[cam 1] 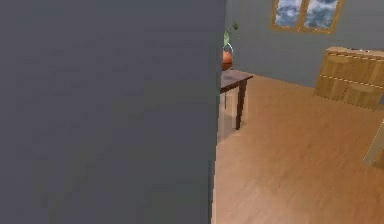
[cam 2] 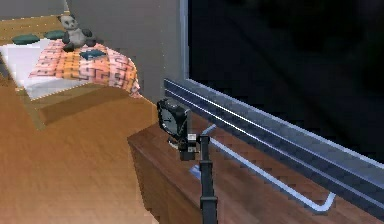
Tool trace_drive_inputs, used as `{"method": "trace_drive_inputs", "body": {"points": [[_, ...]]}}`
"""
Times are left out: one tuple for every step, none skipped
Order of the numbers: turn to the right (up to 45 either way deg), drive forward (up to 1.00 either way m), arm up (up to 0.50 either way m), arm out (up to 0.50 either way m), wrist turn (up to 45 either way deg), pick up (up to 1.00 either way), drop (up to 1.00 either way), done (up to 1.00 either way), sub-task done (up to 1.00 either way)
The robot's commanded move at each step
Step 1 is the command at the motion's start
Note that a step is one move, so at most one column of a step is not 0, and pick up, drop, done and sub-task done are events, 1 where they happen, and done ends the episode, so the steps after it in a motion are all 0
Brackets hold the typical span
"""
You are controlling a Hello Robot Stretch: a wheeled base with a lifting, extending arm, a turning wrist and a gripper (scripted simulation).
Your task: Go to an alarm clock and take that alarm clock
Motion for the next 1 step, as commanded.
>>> {"method": "trace_drive_inputs", "body": {"points": [[0.0, 0.0, 0.0, 0.0, 0.0, 1.0, 0.0, 0.0, 0.0]]}}
